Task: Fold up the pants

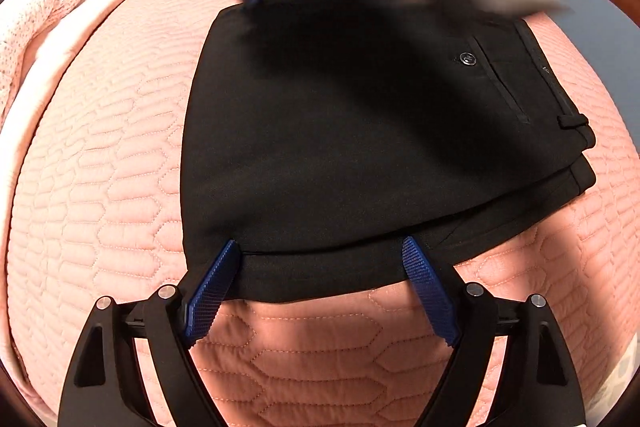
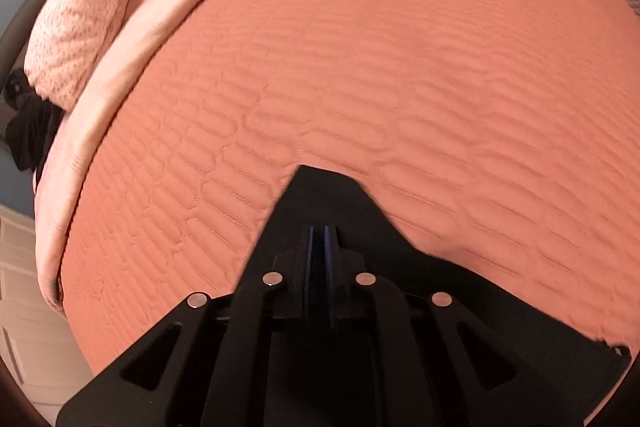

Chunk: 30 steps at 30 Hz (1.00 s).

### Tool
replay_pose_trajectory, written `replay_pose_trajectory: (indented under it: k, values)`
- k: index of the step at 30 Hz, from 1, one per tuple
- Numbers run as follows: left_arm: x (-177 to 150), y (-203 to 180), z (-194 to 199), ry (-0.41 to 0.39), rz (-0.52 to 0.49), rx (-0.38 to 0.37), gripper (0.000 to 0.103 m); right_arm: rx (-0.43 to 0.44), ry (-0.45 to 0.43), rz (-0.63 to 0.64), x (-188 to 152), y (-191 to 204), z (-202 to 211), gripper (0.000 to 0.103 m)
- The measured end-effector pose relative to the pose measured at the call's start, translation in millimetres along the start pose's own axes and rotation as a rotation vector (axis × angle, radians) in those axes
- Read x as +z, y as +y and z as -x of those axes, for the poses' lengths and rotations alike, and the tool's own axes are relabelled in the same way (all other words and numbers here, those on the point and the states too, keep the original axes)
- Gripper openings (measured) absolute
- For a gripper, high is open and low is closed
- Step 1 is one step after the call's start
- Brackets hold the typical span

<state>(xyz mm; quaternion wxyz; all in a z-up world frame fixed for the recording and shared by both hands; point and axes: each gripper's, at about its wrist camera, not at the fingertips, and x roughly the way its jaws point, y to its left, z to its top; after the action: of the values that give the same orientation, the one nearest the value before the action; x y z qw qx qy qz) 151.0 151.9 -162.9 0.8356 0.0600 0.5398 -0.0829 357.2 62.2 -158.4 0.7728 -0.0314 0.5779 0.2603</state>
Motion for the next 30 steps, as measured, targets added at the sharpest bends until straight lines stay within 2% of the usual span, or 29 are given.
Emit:
replay_pose_trajectory:
  k: [1, 2, 3, 4, 7, 10, 11, 15, 17, 19, 20, 22, 24, 27, 28, 29, 30]
  values:
    - [-0.7, -0.3, 0.7, 0.000, -0.006, 0.005, 0.082, -0.058, 0.032, 0.022, 6.8, 1.0, -19.7, 0.000]
    - [-1.1, -0.6, 1.4, -0.001, -0.012, 0.007, 0.082, -0.066, 0.015, 0.000, 11.4, -5.7, -25.1, 0.000]
    - [-0.7, -0.2, 0.6, 0.002, -0.010, 0.001, 0.082, -0.081, -0.027, -0.061, 15.2, -14.7, -19.3, 0.000]
    - [2.8, -0.9, -3.7, 0.005, 0.000, -0.008, 0.082, -0.128, -0.078, -0.123, 16.2, -25.1, -6.2, 0.006]
    - [2.1, 5.0, -2.9, -0.004, -0.006, -0.024, 0.082, -0.060, -0.183, -0.142, -3.1, -42.1, 38.6, 0.006]
    - [1.9, 7.6, -2.3, -0.006, -0.007, -0.030, 0.082, -0.140, -0.256, -0.102, -64.5, -63.5, 91.5, 0.006]
    - [2.0, 7.2, -0.4, -0.006, -0.004, -0.033, 0.082, -0.185, -0.272, -0.121, -99.8, -83.1, 109.4, 0.008]
    - [2.5, 18.2, 14.3, -0.025, 0.050, -0.068, 0.082, -0.297, -0.243, -0.251, -214.8, -148.9, 149.3, 0.008]
    - [3.5, 28.4, 20.9, -0.026, 0.122, -0.091, 0.082, -0.315, -0.197, -0.307, -259.9, -164.5, 153.1, 0.008]
    - [7.4, 36.0, 19.8, -0.024, 0.174, -0.098, 0.082, -0.281, -0.190, -0.332, -286.6, -167.4, 152.5, 0.013]
    - [10.5, 38.8, 15.5, -0.006, 0.191, -0.078, 0.082, -0.273, -0.210, -0.341, -295.3, -165.0, 155.0, 0.017]
    - [15.4, 46.2, 12.1, 0.000, 0.242, -0.083, 0.082, -0.271, -0.221, -0.319, -296.9, -154.1, 156.0, 0.027]
    - [18.2, 50.4, 13.3, 0.001, 0.295, -0.096, 0.083, -0.269, -0.230, -0.315, -292.5, -142.5, 151.0, 0.062]
    - [23.7, 45.8, 3.5, 0.022, 0.276, -0.067, 0.086, -0.245, -0.257, -0.349, -288.5, -142.5, 147.2, 0.064]
    - [24.3, 42.0, 0.0, 0.025, 0.255, -0.047, 0.087, -0.195, -0.255, -0.370, -287.7, -145.2, 141.4, 0.064]
    - [24.9, 35.8, -2.8, 0.021, 0.219, -0.011, 0.087, -0.169, -0.246, -0.377, -284.1, -144.1, 135.0, 0.043]
    - [25.0, 32.5, -4.6, 0.017, 0.199, 0.012, 0.087, -0.170, -0.231, -0.386, -284.6, -143.3, 131.2, 0.038]
